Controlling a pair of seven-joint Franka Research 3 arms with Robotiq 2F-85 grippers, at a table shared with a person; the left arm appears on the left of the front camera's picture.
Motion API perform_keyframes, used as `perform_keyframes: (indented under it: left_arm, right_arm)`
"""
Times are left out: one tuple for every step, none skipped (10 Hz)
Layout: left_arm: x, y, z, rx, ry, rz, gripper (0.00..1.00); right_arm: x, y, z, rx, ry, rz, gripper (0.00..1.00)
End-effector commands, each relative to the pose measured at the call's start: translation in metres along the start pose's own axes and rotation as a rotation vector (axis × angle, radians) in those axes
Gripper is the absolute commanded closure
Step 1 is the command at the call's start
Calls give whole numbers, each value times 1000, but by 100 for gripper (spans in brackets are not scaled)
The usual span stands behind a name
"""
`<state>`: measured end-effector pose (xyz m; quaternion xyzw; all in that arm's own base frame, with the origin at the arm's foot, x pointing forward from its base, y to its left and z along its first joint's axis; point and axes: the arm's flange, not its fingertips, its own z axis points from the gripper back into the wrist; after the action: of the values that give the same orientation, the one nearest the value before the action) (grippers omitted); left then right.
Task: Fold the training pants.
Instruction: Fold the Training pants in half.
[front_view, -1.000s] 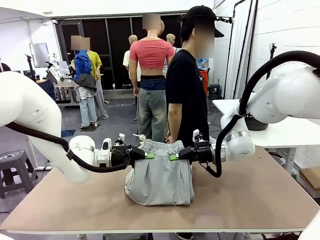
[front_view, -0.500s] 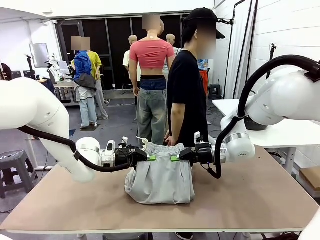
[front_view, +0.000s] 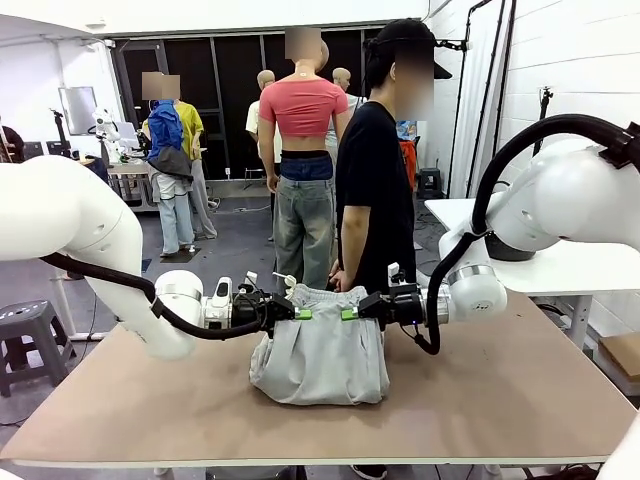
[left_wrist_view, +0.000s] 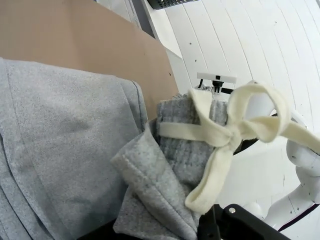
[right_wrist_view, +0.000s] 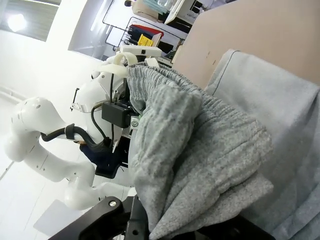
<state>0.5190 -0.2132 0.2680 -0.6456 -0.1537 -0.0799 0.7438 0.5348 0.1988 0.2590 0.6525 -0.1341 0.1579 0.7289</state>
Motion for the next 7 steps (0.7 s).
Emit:
perform_keyframes:
  left_arm:
    - [9, 11, 15, 42, 0, 34, 100]
    - [10, 14, 14, 35, -2, 26, 100]
    - [14, 18, 14, 31, -8, 6, 100]
    - [17, 21, 14, 44, -13, -3, 100]
    - [20, 24, 15, 52, -18, -13, 100]
    - [21, 26, 14, 51, -17, -5, 100]
    - [22, 30, 14, 65, -17, 21, 100]
  right_arm:
    - [14, -13, 15, -40, -27, -34, 100]
    - [15, -15, 16, -46, -30, -37, 100]
    - [17, -19, 17, -56, -37, -35, 100]
    - [20, -22, 17, -73, -41, -30, 100]
    - [23, -25, 18, -84, -46, -18, 100]
    - [24, -28, 19, -92, -51, -30, 100]
    - [26, -33, 19, -100, -49, -43, 100]
